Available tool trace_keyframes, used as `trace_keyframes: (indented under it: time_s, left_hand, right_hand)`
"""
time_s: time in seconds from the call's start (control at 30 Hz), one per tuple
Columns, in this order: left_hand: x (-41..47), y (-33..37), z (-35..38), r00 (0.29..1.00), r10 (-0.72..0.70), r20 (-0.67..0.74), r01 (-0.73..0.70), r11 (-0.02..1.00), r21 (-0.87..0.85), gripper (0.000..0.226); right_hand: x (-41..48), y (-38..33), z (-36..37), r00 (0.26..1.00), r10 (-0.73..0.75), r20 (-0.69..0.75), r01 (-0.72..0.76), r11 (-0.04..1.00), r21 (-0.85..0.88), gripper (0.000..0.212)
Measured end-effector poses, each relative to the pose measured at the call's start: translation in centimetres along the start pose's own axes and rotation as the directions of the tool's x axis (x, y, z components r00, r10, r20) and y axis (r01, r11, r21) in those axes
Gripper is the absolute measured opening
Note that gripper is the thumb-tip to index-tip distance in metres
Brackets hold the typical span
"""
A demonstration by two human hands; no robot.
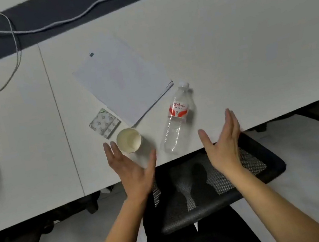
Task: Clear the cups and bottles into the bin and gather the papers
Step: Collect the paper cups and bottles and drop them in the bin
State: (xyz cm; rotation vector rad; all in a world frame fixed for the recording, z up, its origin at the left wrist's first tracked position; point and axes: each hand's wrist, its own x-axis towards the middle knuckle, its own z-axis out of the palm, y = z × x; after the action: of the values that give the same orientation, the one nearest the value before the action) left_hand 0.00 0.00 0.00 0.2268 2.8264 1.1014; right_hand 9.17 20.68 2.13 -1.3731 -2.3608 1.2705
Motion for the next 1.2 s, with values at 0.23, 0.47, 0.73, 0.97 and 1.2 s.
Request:
trace_keyframes:
  time_s: [0.23,0.47,0.73,0.97,1.2]
  left_hand:
    - [4.3,-0.5,2.4,0.995,-0.097,-0.028,0.094,0.99,-0.105,0.116]
    - [5.0,1.9,-0.8,0.973,-0.227,-0.042,0.213,0.951,-0.223,0.083]
    - [1.3,7.7,-9.8,0.939,-0.257,-0.231,0.16,0.916,-0.369,0.093]
    - [-7.4,6.5,-15.3,0.776,-0.403,-0.486,0.195,0.885,-0.422,0.092]
    - [-16.6,1.3,-22.3,0.635,-0.451,-0.627,0.345,0.892,-0.292,0.081]
  right_hand:
    - [3.9,-4.1,7.9,0.984,0.095,0.15,-0.078,0.99,-0.115,0.132]
    - [2.7,-5.4,5.3,0.979,0.066,0.193,-0.064,0.998,-0.02,0.103]
    - [-2.5,-8.6,-2.9,0.948,-0.222,0.229,0.184,0.967,0.175,0.095]
    - [-6.8,-8.9,-1.9,0.746,-0.455,0.486,0.392,0.89,0.232,0.102]
    - [-15.2,-13.0,2.7,0.468,-0.533,0.705,0.512,0.814,0.275,0.1]
